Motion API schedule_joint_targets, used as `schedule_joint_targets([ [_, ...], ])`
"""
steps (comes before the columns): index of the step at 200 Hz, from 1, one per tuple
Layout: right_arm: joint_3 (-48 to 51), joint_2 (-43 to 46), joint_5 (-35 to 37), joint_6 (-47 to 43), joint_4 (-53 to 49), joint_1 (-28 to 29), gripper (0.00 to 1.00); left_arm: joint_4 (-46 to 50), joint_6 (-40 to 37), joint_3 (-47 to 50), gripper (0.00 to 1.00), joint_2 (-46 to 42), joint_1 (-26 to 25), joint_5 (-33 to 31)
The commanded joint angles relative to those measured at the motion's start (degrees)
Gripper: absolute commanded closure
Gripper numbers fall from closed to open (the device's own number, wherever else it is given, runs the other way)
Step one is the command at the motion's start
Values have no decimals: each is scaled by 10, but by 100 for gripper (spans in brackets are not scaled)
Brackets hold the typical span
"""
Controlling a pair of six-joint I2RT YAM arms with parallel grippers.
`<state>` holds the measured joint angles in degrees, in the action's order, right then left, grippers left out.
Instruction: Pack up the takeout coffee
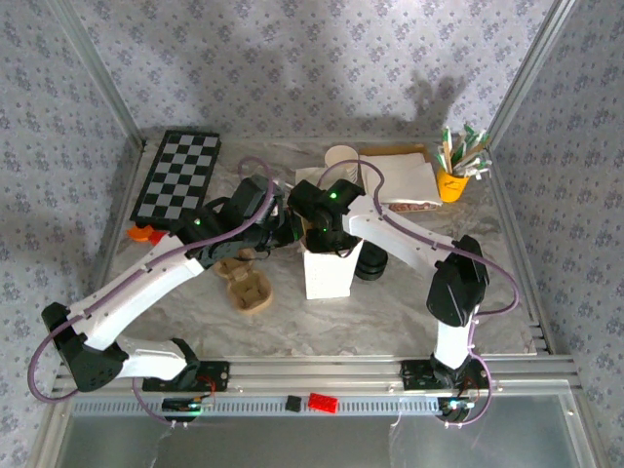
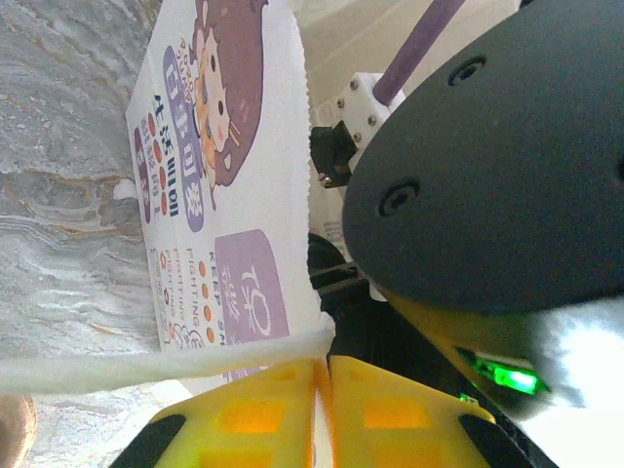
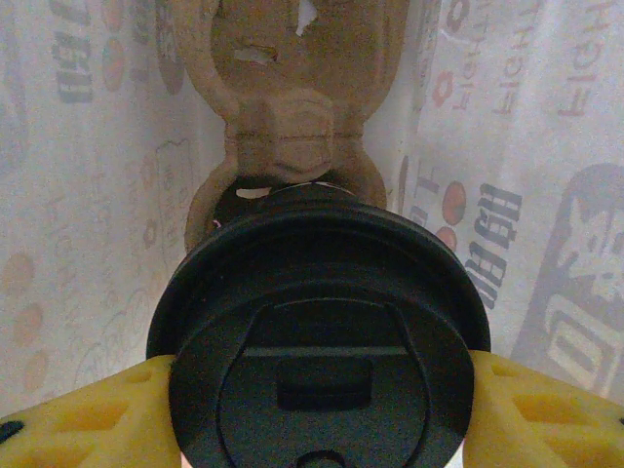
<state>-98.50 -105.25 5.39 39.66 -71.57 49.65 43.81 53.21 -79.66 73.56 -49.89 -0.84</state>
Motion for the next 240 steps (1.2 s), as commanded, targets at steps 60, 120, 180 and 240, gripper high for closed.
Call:
schedule_joint_targets([
  [60, 19, 5, -15, 20, 32, 9, 46, -2, 3, 6, 88, -11, 1, 8],
  [120, 20, 19, -4, 24, 37, 11, 46, -4, 5, 8, 88, -12, 1, 8],
  [180, 27, 28, 22, 30, 46, 15, 46, -5, 6, 7, 88, -12, 2, 9],
  [240, 72, 26, 22, 37, 75, 17, 46, -6, 6, 9, 89, -11, 2, 10],
])
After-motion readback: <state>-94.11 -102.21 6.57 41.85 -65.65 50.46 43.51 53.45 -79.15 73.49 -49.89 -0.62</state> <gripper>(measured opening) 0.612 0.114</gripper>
